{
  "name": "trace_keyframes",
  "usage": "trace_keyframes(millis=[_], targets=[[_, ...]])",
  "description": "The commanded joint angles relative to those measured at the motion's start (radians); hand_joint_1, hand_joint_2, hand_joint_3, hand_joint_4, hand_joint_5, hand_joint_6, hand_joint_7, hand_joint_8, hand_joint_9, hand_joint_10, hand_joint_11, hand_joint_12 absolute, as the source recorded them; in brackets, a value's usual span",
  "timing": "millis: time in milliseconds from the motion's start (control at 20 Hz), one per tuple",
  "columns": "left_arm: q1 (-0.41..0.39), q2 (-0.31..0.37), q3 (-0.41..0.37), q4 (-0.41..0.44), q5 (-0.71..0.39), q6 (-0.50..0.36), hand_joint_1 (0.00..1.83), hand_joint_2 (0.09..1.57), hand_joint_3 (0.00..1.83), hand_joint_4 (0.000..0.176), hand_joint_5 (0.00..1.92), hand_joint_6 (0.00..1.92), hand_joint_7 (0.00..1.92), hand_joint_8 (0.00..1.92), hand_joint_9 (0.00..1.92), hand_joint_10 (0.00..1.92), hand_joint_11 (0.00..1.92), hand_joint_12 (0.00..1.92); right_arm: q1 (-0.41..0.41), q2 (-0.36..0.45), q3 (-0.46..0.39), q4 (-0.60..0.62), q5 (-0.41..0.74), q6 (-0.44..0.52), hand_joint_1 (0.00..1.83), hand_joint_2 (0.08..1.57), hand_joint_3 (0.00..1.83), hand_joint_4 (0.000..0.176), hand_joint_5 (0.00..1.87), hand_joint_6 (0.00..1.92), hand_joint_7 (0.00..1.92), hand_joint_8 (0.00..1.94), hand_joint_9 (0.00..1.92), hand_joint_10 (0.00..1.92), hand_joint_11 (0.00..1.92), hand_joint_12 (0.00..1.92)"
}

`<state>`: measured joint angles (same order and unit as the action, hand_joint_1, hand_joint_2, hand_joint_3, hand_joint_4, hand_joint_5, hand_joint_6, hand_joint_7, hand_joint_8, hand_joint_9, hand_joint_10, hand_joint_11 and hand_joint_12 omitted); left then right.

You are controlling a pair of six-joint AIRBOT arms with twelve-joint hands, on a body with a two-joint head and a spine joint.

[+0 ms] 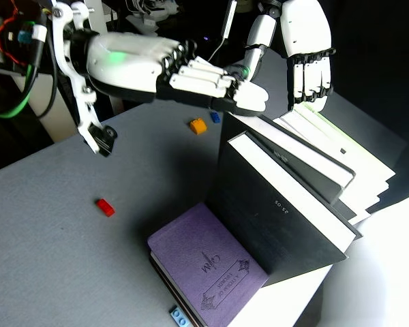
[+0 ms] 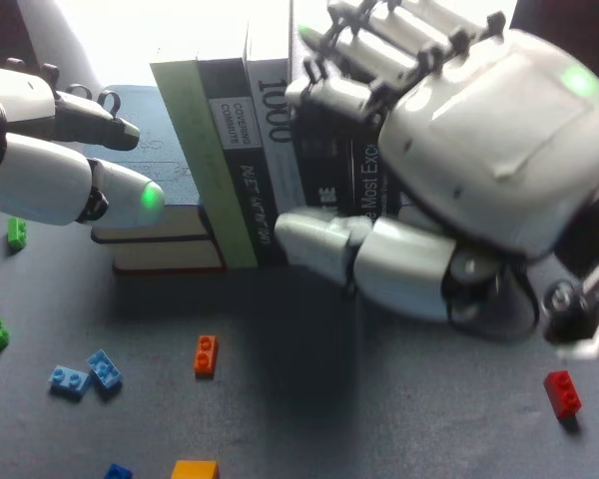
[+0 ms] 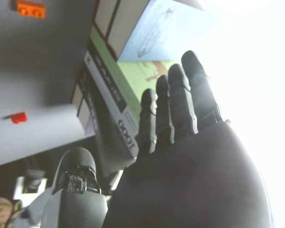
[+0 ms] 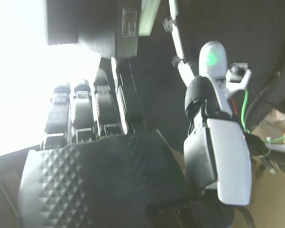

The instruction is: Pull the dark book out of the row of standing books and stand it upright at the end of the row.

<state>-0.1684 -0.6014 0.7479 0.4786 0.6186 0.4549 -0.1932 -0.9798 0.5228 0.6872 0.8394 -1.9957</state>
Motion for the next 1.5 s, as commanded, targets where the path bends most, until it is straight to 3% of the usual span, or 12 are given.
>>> trace_keyframes(millis=[0, 100, 450, 600, 700, 850, 900, 1100, 1450], targets=[[-0.007, 0.010, 0.003, 0.029, -0.074, -0.002, 0.00, 1.18, 0.00, 0.031, 0.17, 0.00, 0.19, 0.00, 0.20, 0.00, 0.12, 0.32, 0.008, 0.008, -0.020, -0.060, 0.070, -0.006, 0.00, 1.20, 0.00, 0.001, 0.45, 0.22, 0.10, 0.01, 0.00, 0.00, 0.00, 0.00], [-0.007, 0.010, 0.003, 0.029, -0.076, -0.002, 0.00, 1.19, 0.01, 0.020, 0.18, 0.00, 0.18, 0.00, 0.19, 0.00, 0.13, 0.32, 0.007, 0.016, -0.050, -0.047, 0.070, -0.023, 0.00, 1.20, 0.00, 0.003, 0.44, 0.22, 0.11, 0.01, 0.00, 0.00, 0.00, 0.00], [-0.011, 0.017, 0.000, 0.029, -0.075, -0.013, 0.00, 1.19, 0.00, 0.023, 0.19, 0.00, 0.20, 0.00, 0.20, 0.00, 0.14, 0.31, -0.029, 0.049, -0.144, 0.053, 0.080, -0.093, 0.00, 1.20, 0.00, 0.000, 0.44, 0.22, 0.09, 0.01, 0.00, 0.00, 0.00, 0.00], [-0.013, 0.017, 0.000, 0.029, -0.075, -0.013, 0.00, 1.20, 0.00, 0.017, 0.21, 0.01, 0.20, 0.00, 0.20, 0.00, 0.15, 0.31, -0.020, 0.051, -0.144, 0.052, 0.090, -0.091, 0.00, 1.20, 0.00, 0.000, 0.45, 0.23, 0.10, 0.01, 0.00, 0.00, 0.00, 0.00], [-0.013, 0.017, 0.001, 0.030, -0.075, -0.013, 0.00, 1.19, 0.00, 0.023, 0.19, 0.00, 0.19, 0.00, 0.20, 0.00, 0.16, 0.30, 0.017, 0.053, -0.146, 0.050, 0.105, -0.071, 0.00, 1.20, 0.00, 0.000, 0.45, 0.23, 0.09, 0.00, 0.00, 0.00, 0.00, 0.00], [-0.013, 0.017, 0.001, 0.030, -0.075, -0.013, 0.00, 1.19, 0.00, 0.022, 0.22, 0.01, 0.21, 0.01, 0.22, 0.01, 0.17, 0.30, 0.039, 0.053, -0.164, 0.012, 0.177, -0.023, 0.00, 1.20, 0.00, 0.000, 0.47, 0.24, 0.11, 0.01, 0.00, 0.00, 0.00, 0.00], [-0.013, 0.017, 0.001, 0.030, -0.075, -0.013, 0.00, 1.19, 0.00, 0.027, 0.21, 0.01, 0.21, 0.01, 0.22, 0.01, 0.17, 0.30, 0.039, 0.052, -0.165, -0.004, 0.186, -0.014, 0.00, 1.21, 0.01, 0.000, 0.46, 0.23, 0.11, 0.01, 0.00, 0.00, 0.00, 0.00], [-0.013, 0.017, 0.001, 0.030, -0.074, -0.013, 0.00, 1.19, 0.00, 0.016, 0.21, 0.00, 0.21, 0.01, 0.22, 0.01, 0.17, 0.29, 0.024, 0.050, -0.151, -0.009, 0.236, 0.010, 0.00, 1.21, 0.00, 0.000, 0.46, 0.24, 0.11, 0.01, 0.00, 0.00, 0.00, 0.00], [-0.013, 0.017, 0.001, 0.030, -0.073, -0.013, 0.00, 1.20, 0.00, 0.025, 0.20, 0.00, 0.20, 0.01, 0.20, 0.00, 0.17, 0.28, -0.024, 0.029, -0.094, 0.005, 0.255, 0.038, 0.00, 1.20, 0.00, 0.006, 0.46, 0.24, 0.10, 0.00, 0.00, 0.00, 0.00, 0.00]])
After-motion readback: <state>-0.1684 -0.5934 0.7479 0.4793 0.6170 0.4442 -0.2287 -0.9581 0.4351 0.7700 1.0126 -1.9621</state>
